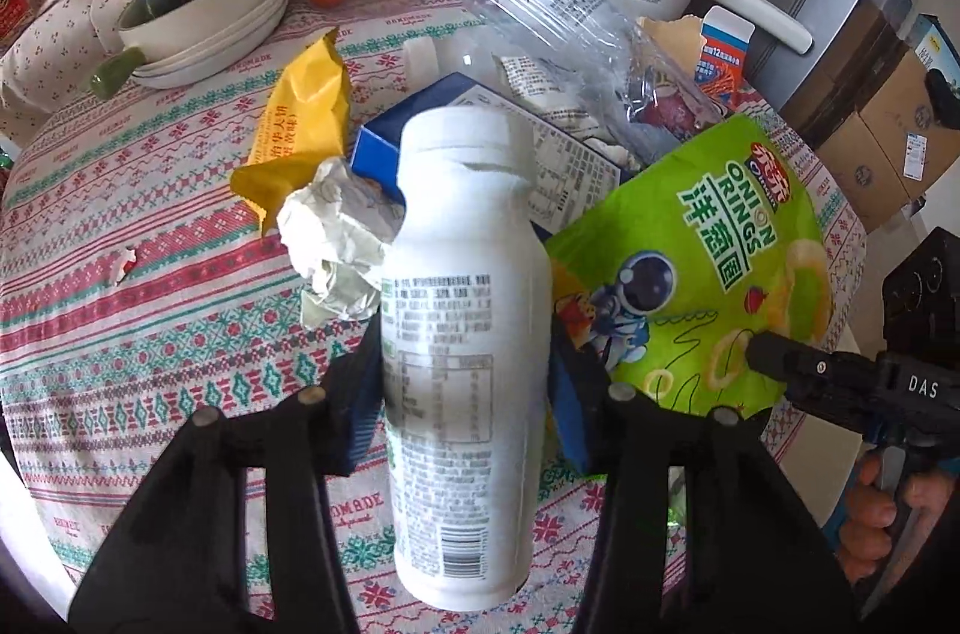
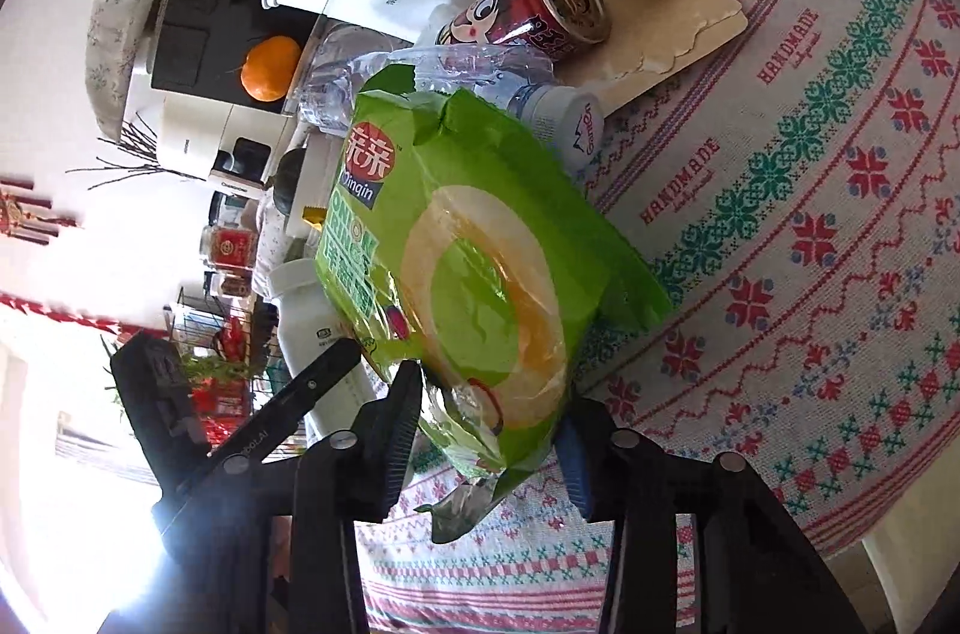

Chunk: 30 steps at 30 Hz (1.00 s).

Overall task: Collect trash
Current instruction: 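Grasp the white bottle with the left tool while the right tool grasps the green snack bag, then drop the green bag into the white bin with the right tool while the left drops the bottle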

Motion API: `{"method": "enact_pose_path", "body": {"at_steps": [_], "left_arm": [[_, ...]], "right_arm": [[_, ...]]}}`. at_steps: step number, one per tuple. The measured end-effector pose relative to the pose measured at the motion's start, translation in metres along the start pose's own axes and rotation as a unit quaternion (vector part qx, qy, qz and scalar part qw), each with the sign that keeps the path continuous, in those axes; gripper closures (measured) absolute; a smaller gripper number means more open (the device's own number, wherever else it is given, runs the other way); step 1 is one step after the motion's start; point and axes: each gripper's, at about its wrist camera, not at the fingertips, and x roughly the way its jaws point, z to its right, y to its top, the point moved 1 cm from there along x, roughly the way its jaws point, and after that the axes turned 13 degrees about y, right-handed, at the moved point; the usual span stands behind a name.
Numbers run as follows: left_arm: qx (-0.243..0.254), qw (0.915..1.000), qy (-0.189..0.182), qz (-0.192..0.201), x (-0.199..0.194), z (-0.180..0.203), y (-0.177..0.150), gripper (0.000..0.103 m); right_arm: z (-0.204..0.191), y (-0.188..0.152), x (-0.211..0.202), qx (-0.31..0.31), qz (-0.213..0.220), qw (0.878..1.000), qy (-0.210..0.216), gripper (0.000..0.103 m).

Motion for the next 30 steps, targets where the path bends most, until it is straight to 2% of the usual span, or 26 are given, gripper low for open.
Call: {"method": "enact_pose_path", "body": {"at_steps": [2, 5, 11, 14, 17, 20, 24, 28, 30], "left_arm": [[-0.004, 1.0, -0.002, 0.002, -0.005, -0.001, -0.002, 0.052], [-0.019, 0.9998, -0.003, 0.011, -0.016, -0.007, -0.004, 0.052], [-0.041, 0.9977, -0.018, 0.051, -0.049, -0.014, -0.008, 0.052], [-0.043, 0.9962, -0.034, 0.068, -0.063, -0.008, -0.01, 0.052], [-0.032, 0.9945, -0.054, 0.084, -0.077, 0.008, -0.012, 0.052], [-0.011, 0.9928, -0.082, 0.087, -0.085, 0.037, -0.014, 0.052], [0.029, 0.9897, -0.113, 0.083, -0.091, 0.08, -0.02, 0.052], [0.066, 0.9861, -0.133, 0.075, -0.094, 0.121, -0.028, 0.052], [0.083, 0.984, -0.14, 0.073, -0.095, 0.139, -0.031, 0.052]], "right_arm": [[-0.001, 0.001, 0.003, 0.007, 0.008, 1.0, 0.018, 0.086], [-0.015, 0.0, -0.006, -0.023, 0.027, 0.999, 0.013, 0.093], [-0.062, 0.0, -0.053, -0.099, 0.06, 0.993, 0.02, 0.094], [-0.081, -0.004, -0.09, -0.138, 0.077, 0.987, 0.005, 0.094], [-0.092, -0.009, -0.135, -0.165, 0.1, 0.98, -0.046, 0.094], [-0.086, -0.017, -0.181, -0.175, 0.122, 0.968, -0.128, 0.094], [-0.05, -0.029, -0.226, -0.143, 0.126, 0.957, -0.218, 0.094], [-0.002, -0.038, -0.249, -0.097, 0.107, 0.951, -0.272, 0.094], [0.017, -0.042, -0.248, -0.079, 0.094, 0.949, -0.29, 0.094]]}}
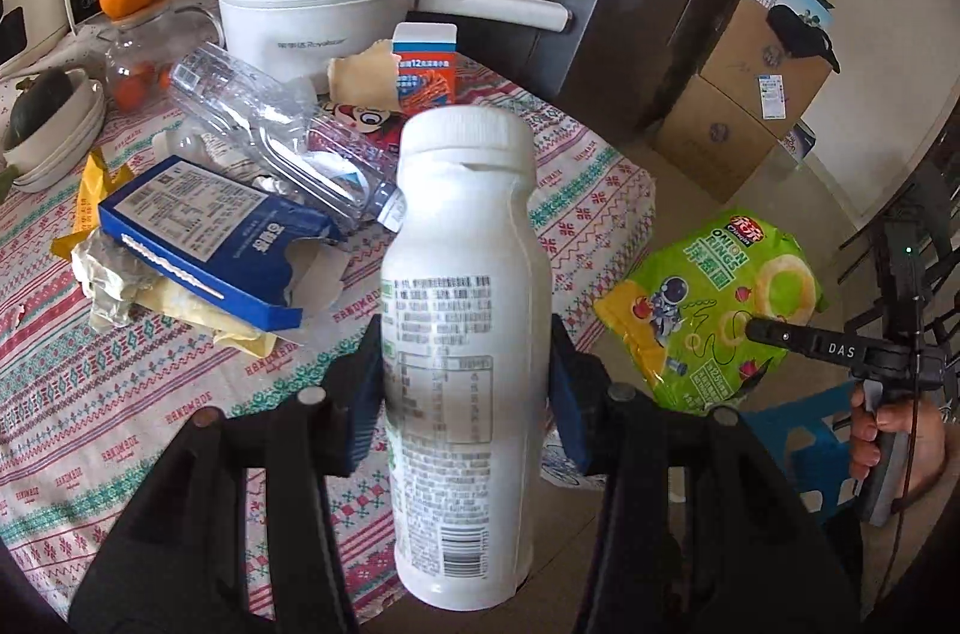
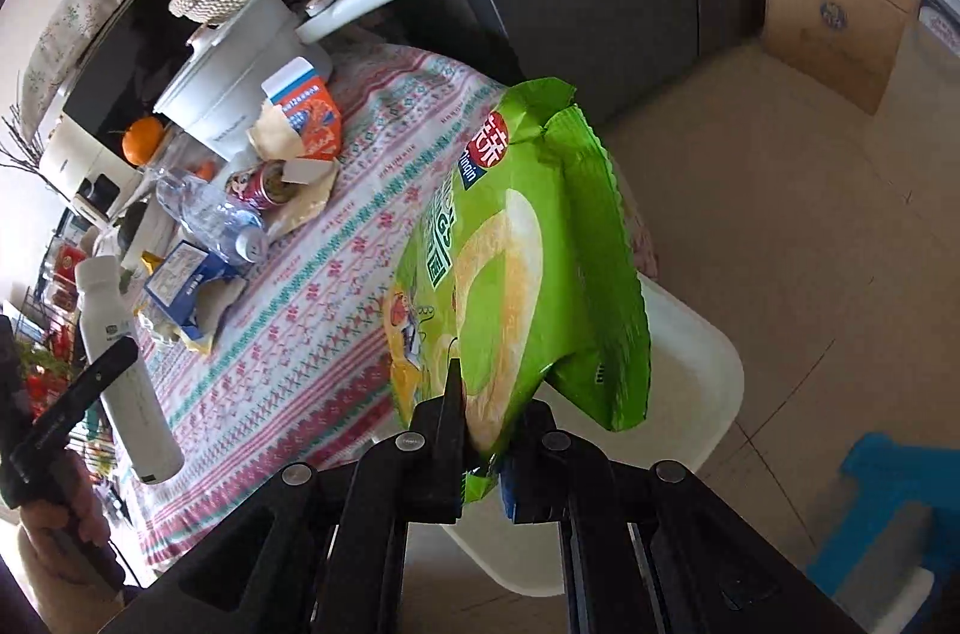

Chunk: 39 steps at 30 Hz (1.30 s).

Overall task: Collect trash
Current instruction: 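Drop the green bag into the white bin with the right tool while the left drops the bottle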

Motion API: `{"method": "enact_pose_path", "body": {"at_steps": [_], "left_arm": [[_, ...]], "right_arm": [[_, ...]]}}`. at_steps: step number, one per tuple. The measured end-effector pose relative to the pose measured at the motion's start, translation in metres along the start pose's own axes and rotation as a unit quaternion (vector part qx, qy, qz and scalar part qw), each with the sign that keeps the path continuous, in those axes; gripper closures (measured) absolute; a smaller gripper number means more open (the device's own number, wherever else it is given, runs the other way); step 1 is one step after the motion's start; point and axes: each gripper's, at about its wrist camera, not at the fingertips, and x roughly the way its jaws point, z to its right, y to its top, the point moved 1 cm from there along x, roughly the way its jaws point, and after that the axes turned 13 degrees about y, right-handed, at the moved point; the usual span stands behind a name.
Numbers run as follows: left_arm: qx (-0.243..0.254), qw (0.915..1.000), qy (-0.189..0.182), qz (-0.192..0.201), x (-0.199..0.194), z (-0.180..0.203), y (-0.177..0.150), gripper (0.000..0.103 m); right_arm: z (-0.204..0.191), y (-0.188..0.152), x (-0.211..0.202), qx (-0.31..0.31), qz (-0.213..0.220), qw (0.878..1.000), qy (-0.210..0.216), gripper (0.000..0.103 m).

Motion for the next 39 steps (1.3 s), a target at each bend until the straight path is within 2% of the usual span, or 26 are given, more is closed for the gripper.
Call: {"method": "enact_pose_path", "body": {"at_steps": [7, 13, 15, 16, 17, 18, 19, 24, 29, 34, 39], "left_arm": [[0.033, 0.9992, -0.02, -0.009, 0.007, 0.048, -0.007, 0.052], [0.055, 0.9981, -0.016, -0.024, 0.02, 0.075, -0.014, 0.052], [0.058, 0.9977, -0.019, -0.029, 0.024, 0.082, -0.016, 0.052], [0.06, 0.9975, -0.021, -0.031, 0.025, 0.086, -0.017, 0.052], [0.063, 0.9972, -0.023, -0.033, 0.027, 0.091, -0.018, 0.052], [0.065, 0.9969, -0.025, -0.035, 0.028, 0.096, -0.019, 0.052], [0.068, 0.9966, -0.028, -0.037, 0.03, 0.101, -0.019, 0.052], [0.086, 0.9939, -0.047, -0.05, 0.043, 0.134, -0.025, 0.052], [0.114, 0.9886, -0.058, -0.081, 0.081, 0.177, -0.038, 0.052], [0.143, 0.984, -0.043, -0.097, 0.116, 0.206, -0.05, 0.052], [0.141, 0.9827, -0.044, -0.112, 0.133, 0.217, -0.057, 0.052]], "right_arm": [[0.05, -0.018, 0.046, 0.048, -0.08, 0.995, -0.024, 0.094], [0.055, -0.027, 0.077, 0.053, -0.121, 0.991, 0.011, 0.094], [0.054, -0.03, 0.081, 0.061, -0.133, 0.989, 0.021, 0.088], [0.055, -0.029, 0.08, 0.065, -0.134, 0.989, 0.022, 0.079], [0.054, -0.028, 0.075, 0.066, -0.132, 0.989, 0.024, 0.063], [0.052, -0.025, 0.069, 0.065, -0.126, 0.99, 0.025, 0.052], [0.049, -0.022, 0.059, 0.059, -0.113, 0.992, 0.026, 0.035], [0.042, -0.005, 0.0, 0.054, -0.045, 0.997, 0.031, 0.033], [0.047, 0.003, -0.044, 0.048, 0.007, 0.999, -0.011, 0.027], [0.06, 0.006, -0.05, 0.053, 0.009, 0.998, -0.033, 0.027], [0.067, 0.008, -0.052, 0.061, 0.011, 0.998, -0.029, 0.027]]}}
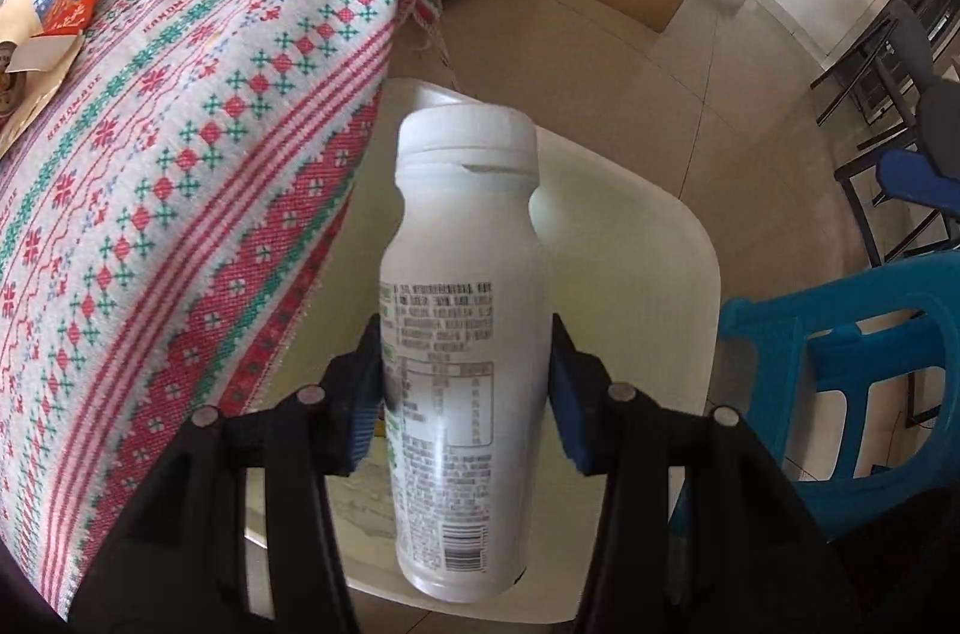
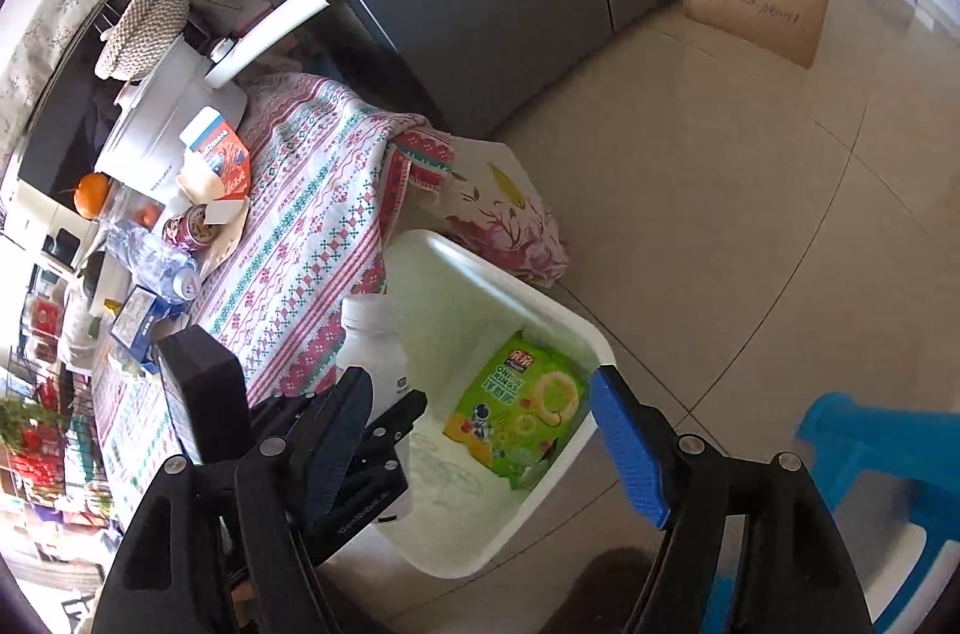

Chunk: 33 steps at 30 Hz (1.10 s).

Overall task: Collect trash
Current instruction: 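Drop the green bag into the white bin with the right tool while the left drops the bottle, then grasp the blue box with the left tool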

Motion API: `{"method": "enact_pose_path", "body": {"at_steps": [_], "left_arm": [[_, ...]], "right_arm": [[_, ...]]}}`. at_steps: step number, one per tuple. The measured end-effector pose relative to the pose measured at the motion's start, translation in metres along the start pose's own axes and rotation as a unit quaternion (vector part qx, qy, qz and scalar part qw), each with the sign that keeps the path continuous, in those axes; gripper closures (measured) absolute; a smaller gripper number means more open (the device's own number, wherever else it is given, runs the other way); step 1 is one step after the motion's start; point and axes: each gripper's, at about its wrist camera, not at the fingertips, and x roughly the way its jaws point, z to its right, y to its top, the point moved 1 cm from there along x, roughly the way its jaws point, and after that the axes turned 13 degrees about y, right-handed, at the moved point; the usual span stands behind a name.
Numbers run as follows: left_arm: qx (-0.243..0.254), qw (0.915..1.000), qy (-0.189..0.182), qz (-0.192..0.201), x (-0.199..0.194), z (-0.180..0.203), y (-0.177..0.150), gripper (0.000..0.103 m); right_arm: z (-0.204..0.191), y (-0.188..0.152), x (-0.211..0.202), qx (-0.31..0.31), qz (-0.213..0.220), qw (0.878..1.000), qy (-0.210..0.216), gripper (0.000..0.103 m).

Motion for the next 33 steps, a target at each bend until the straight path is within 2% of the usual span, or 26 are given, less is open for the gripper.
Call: {"method": "enact_pose_path", "body": {"at_steps": [4, 6, 7, 17, 26, 33], "left_arm": [[-0.007, 1.0, 0.002, -0.003, -0.003, 0.001, 0.001, 0.05], [-0.011, 0.9999, 0.011, 0.0, -0.01, -0.003, 0.004, 0.032], [-0.014, 0.9997, 0.016, 0.007, -0.016, -0.008, 0.004, 0.028], [-0.075, 0.9938, 0.059, 0.057, -0.081, -0.087, -0.007, 0.01], [-0.149, 0.978, 0.114, 0.092, -0.13, -0.174, -0.018, 0.004], [-0.227, 0.9572, 0.159, 0.083, -0.14, -0.25, -0.036, 0.002]], "right_arm": [[0.0, 0.001, -0.001, -0.002, 0.004, 1.0, -0.007, 0.027], [0.001, 0.002, -0.001, -0.003, 0.006, 1.0, -0.011, 0.025], [0.001, 0.002, -0.002, -0.002, 0.007, 1.0, -0.011, 0.023], [-0.016, 0.005, -0.003, -0.013, 0.023, 1.0, -0.005, 0.021], [-0.063, 0.003, 0.013, -0.055, 0.024, 0.998, 0.007, 0.02], [-0.1, 0.001, 0.035, -0.089, 0.018, 0.996, 0.005, 0.02]]}}
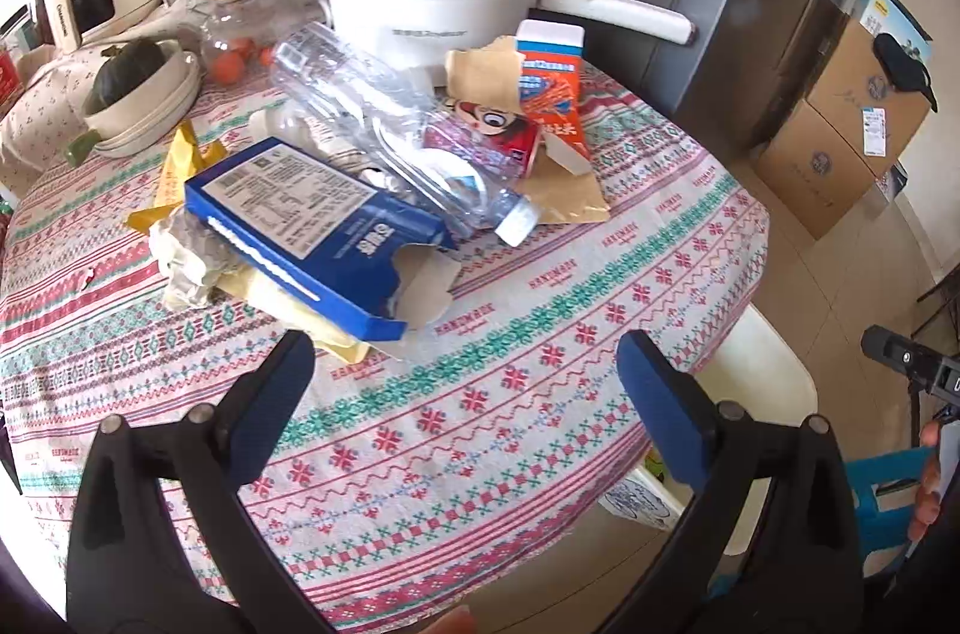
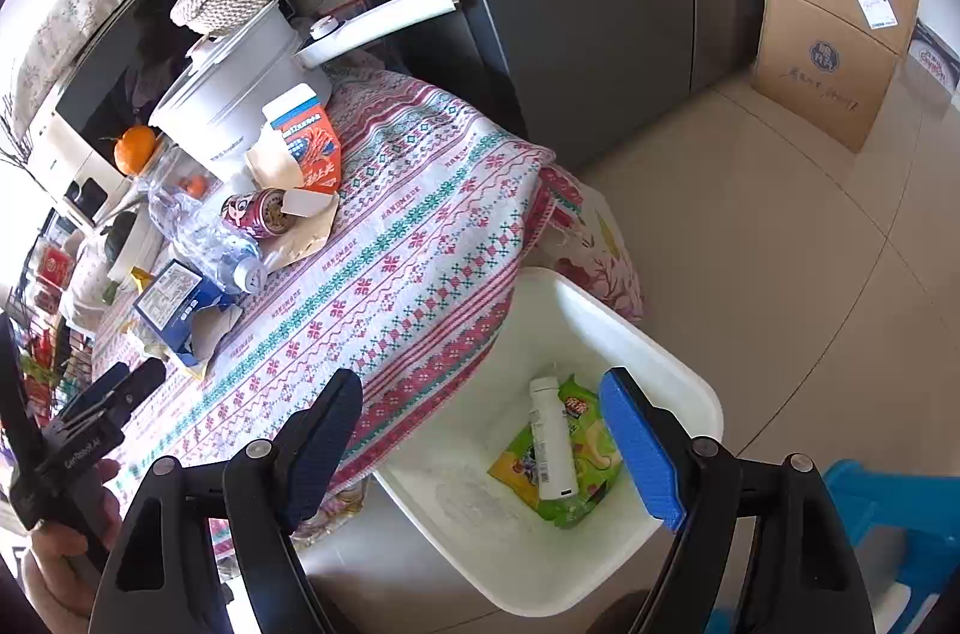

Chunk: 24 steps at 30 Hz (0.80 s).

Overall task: Collect trash
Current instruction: 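Grasp the blue box with the left tool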

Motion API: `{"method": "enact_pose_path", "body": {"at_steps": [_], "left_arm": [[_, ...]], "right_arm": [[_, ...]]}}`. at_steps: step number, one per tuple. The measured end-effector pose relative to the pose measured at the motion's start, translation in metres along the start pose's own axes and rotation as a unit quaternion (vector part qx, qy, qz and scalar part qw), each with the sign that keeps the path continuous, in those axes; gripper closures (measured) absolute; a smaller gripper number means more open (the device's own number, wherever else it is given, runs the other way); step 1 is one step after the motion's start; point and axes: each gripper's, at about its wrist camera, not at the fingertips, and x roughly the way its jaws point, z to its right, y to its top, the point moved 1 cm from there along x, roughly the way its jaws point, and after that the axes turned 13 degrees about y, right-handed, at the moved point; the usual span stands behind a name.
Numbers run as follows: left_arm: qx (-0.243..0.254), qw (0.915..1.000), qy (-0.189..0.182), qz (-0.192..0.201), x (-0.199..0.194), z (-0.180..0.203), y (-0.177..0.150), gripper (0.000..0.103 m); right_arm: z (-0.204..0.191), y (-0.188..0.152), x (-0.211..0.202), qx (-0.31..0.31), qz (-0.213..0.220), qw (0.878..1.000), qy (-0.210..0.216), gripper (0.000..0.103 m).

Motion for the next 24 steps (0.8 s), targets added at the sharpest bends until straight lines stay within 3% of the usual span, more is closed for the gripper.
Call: {"method": "enact_pose_path", "body": {"at_steps": [6, 11, 14, 19, 24], "left_arm": [[-0.079, 0.996, 0.0, -0.043, 0.03, -0.048, 0.006, 0.001], [-0.152, 0.984, -0.063, -0.069, 0.064, -0.066, 0.009, 0.001], [-0.205, 0.9711, -0.09, -0.081, 0.081, -0.079, 0.009, 0.009], [-0.246, 0.961, -0.094, -0.084, 0.1, -0.096, 0.011, 0.025], [-0.279, 0.9495, -0.113, -0.087, 0.114, -0.108, 0.012, 0.051]], "right_arm": [[-0.03, 0.0, 0.029, -0.026, -0.022, 0.999, 0.004, 0.02], [-0.047, -0.002, 0.047, -0.046, -0.039, 0.998, 0.001, 0.02], [-0.053, -0.004, 0.055, -0.056, -0.048, 0.997, -0.004, 0.02], [-0.054, -0.009, 0.061, -0.062, -0.056, 0.996, -0.013, 0.02], [-0.05, -0.011, 0.066, -0.066, -0.065, 0.995, -0.025, 0.02]]}}
